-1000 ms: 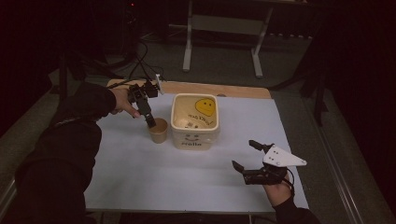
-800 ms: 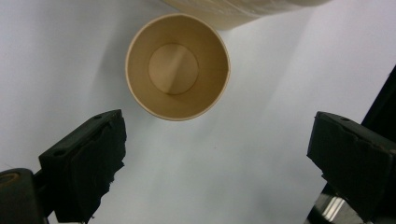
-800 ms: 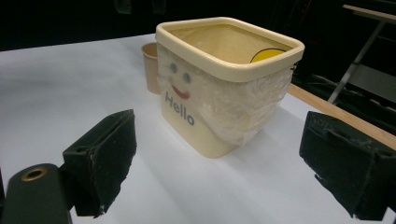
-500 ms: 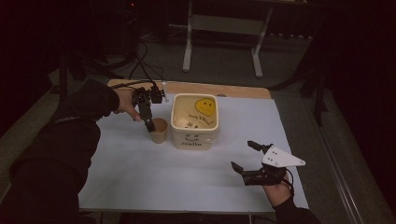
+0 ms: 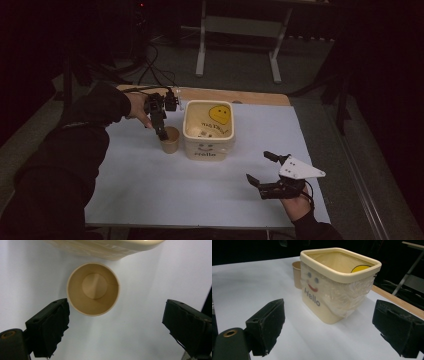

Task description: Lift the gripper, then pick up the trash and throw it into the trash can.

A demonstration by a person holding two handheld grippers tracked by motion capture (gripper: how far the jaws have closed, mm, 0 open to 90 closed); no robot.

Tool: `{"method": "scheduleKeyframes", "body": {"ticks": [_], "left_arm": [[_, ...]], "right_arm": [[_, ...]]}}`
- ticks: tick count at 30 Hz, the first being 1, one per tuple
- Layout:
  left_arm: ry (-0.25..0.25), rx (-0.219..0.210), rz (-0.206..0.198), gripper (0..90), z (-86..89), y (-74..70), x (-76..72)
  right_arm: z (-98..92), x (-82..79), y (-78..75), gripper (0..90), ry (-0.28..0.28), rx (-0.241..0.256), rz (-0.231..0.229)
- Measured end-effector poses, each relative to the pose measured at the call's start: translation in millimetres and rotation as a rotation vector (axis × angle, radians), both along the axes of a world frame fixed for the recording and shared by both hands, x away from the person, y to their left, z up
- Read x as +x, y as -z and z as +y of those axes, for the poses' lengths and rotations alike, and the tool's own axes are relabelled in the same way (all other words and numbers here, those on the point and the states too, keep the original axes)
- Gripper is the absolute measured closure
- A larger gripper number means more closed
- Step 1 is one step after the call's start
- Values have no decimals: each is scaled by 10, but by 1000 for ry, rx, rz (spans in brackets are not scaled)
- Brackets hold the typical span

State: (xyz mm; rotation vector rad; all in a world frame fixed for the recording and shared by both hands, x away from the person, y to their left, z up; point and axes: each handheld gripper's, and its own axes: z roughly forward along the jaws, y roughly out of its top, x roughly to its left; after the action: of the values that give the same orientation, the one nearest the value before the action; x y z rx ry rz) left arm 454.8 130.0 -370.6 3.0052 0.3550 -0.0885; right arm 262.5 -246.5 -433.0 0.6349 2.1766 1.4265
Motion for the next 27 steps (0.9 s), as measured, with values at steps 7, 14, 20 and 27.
{"method": "scheduleKeyframes", "body": {"ticks": [7, 14, 20, 27], "left_arm": [[-28, 5, -1, 69, -8, -3, 42], [-36, 11, -1, 22, -7, 36, 65], [-50, 5, -13, 5, 24, 96, 94], [-28, -4, -14, 5, 18, 215, 110]], "right_arm": [[5, 0, 2, 108, -6, -1, 1], [16, 10, 6, 108, -18, -6, 0], [18, 8, 8, 108, -19, -8, -2], [26, 5, 12, 108, -19, -15, -3]]}}
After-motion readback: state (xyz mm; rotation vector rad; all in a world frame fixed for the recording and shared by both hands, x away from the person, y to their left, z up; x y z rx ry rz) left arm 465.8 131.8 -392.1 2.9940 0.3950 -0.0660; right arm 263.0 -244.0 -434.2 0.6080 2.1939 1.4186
